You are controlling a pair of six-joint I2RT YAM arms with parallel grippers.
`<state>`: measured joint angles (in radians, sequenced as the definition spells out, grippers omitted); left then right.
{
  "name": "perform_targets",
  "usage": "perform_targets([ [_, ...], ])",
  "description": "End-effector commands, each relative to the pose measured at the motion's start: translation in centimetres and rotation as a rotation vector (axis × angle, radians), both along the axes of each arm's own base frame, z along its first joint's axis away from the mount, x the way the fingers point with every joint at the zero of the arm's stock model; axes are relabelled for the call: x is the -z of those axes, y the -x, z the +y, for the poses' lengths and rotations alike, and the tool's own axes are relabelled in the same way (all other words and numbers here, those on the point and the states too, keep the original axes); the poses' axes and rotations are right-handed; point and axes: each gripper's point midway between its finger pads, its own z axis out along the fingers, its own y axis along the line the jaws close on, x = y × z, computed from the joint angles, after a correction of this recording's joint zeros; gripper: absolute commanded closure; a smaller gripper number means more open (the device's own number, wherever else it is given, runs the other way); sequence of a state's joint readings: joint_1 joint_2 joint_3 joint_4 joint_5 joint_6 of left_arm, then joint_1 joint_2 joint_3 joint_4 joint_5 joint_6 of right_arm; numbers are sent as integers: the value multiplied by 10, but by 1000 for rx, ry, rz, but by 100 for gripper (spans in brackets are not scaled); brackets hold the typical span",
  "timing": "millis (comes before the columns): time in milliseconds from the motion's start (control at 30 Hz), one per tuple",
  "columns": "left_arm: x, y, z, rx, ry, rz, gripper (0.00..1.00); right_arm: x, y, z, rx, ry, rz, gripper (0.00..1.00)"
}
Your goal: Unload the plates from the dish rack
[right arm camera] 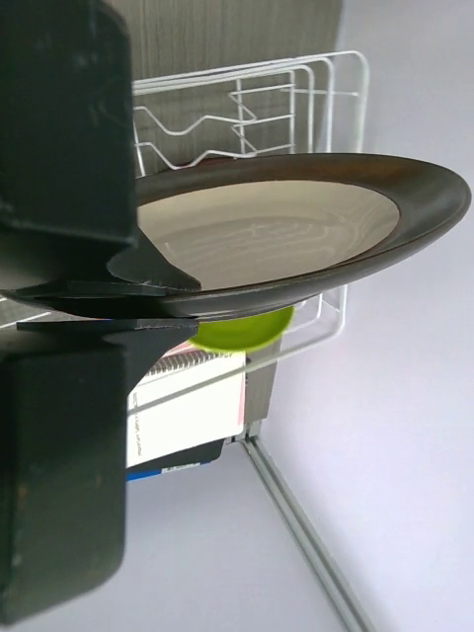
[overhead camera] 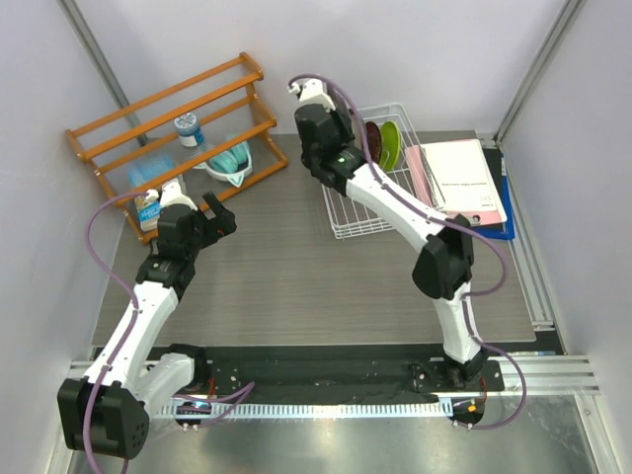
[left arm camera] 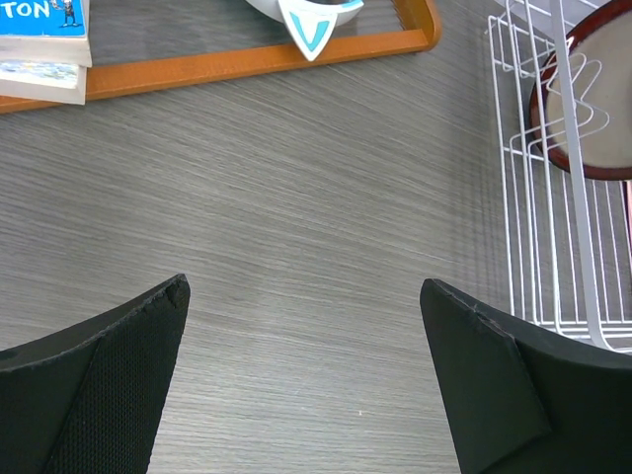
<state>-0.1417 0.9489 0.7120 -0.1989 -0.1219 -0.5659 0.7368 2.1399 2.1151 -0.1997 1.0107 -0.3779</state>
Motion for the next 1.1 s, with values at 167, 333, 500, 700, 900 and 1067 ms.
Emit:
perform_targets([
  [167, -28, -4, -30, 142, 86, -106, 0, -139, 75, -27, -101, -342, -205, 99],
  [333, -42, -2, -47, 221, 159, -165, 1, -134, 106, -12, -272, -477, -87, 99],
  [500, -44, 3, -63, 294, 234, -199, 0, -111, 146, 4, -435, -684, 29, 99],
  [700, -46, 15, -85, 387, 366, -251, 1, -83, 186, 27, -621, -870, 133, 99],
  [900, -44, 27, -93, 427, 445, -277, 1, -70, 212, 42, -735, -999, 187, 99],
  [1067, -31, 38, -95, 442, 465, -266, 1, -54, 220, 52, -777, -1062, 226, 99],
])
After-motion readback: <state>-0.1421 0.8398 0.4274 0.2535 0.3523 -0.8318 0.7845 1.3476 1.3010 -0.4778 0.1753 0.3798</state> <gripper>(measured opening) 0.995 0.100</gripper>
